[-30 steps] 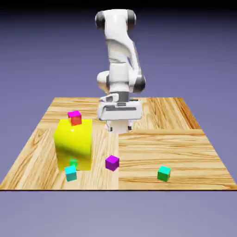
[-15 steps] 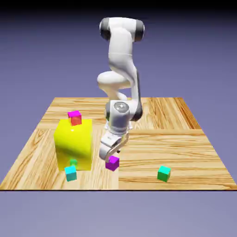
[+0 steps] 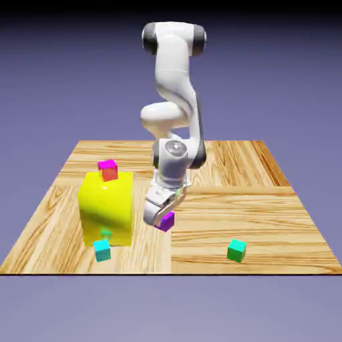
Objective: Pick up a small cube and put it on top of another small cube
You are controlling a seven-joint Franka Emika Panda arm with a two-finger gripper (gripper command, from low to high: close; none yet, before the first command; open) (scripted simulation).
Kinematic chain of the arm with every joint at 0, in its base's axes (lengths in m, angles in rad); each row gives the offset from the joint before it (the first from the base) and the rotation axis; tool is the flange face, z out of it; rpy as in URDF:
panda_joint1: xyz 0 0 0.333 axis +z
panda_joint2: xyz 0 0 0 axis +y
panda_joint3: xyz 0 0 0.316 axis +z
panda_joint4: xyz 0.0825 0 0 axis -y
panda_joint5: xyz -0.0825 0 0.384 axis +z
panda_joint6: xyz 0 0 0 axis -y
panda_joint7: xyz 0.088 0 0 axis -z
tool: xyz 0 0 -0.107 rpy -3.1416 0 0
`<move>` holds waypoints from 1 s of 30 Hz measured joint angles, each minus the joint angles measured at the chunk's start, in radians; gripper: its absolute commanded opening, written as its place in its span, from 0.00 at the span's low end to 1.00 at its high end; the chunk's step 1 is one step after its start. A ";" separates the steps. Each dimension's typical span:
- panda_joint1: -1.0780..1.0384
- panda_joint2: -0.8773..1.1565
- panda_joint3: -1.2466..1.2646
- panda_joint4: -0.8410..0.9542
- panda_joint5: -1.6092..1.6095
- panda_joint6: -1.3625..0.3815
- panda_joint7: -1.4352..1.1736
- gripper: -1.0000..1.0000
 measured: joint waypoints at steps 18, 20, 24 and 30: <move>-0.336 0.131 0.579 0.265 0.030 -0.196 0.781 0.00; -0.374 0.145 0.644 0.295 0.033 -0.218 0.868 0.00; -0.448 0.174 0.772 0.354 0.039 -0.261 1.042 0.00; -0.556 0.216 0.957 0.438 0.048 -0.324 1.292 0.00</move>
